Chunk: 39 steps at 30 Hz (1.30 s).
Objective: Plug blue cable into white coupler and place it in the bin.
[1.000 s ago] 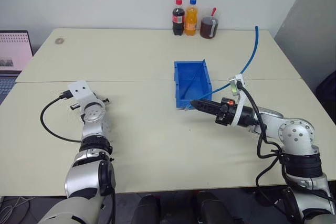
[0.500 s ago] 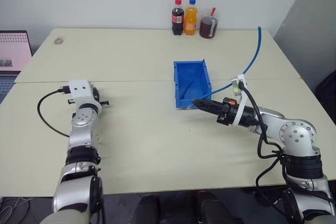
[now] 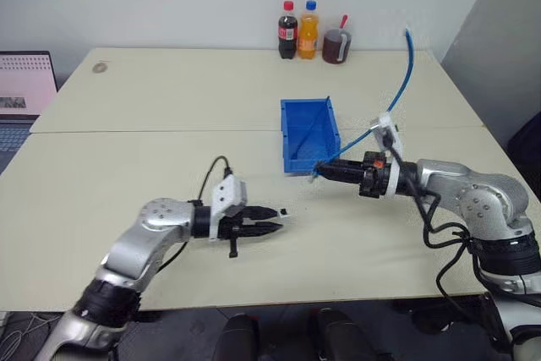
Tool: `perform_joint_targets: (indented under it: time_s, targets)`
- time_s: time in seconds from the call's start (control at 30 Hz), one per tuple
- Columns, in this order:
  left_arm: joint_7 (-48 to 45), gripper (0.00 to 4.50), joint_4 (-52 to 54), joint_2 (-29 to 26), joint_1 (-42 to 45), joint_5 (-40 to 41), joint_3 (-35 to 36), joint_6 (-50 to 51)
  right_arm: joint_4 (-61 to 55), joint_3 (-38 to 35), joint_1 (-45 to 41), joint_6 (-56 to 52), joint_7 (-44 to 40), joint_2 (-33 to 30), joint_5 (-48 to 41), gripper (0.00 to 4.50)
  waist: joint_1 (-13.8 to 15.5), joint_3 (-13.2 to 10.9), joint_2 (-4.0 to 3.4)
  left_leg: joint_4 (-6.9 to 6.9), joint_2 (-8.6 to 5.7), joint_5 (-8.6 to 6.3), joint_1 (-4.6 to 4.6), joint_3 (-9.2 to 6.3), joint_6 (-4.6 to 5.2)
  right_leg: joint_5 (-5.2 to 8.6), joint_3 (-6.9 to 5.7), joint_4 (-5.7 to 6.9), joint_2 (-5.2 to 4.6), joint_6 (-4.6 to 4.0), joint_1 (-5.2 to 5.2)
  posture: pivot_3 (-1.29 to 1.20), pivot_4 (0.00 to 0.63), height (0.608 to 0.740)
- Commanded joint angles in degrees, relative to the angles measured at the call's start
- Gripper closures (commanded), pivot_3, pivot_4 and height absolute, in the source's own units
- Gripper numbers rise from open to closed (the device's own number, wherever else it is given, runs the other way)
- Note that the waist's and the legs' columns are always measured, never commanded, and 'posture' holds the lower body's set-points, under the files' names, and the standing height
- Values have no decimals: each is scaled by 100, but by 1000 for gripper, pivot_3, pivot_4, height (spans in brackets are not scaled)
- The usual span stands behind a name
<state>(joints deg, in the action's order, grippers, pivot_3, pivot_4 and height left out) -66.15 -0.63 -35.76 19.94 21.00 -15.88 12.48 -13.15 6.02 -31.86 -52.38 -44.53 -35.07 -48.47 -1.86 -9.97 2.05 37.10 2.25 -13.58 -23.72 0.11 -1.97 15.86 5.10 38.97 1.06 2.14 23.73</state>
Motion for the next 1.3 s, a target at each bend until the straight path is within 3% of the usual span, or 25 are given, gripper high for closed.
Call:
perform_joint_targets:
  time_s: [0.03,0.2,0.47,1.3]
  targets:
    - [-419,3723,-1437,351,359,-737,-377,-1274,-352,516,353,1045,-473,0,867,4383,-11,0,0,0,-1,0,-1,0,0,0,0,0,0,0,0,0,150,740]
    - [-669,3723,-2533,764,731,-1079,-457,-2255,-307,979,753,2185,-755,130,1791,4383,7,3,0,9,-12,0,-7,0,0,-12,2,0,-10,-19,-1,0,150,740]
    - [-748,3723,-3209,1013,954,-1284,-408,-2925,79,1081,901,2710,-920,310,2334,4383,16,5,0,86,-31,-1,-1,-10,2,-26,5,-1,-28,45,-45,0,150,740]
    - [-748,3723,-2682,934,588,-1264,-229,-2561,774,1329,857,3238,-1317,599,3236,4383,1,12,-3,84,-41,0,6,-5,5,-31,17,0,-34,54,-48,0,150,740]
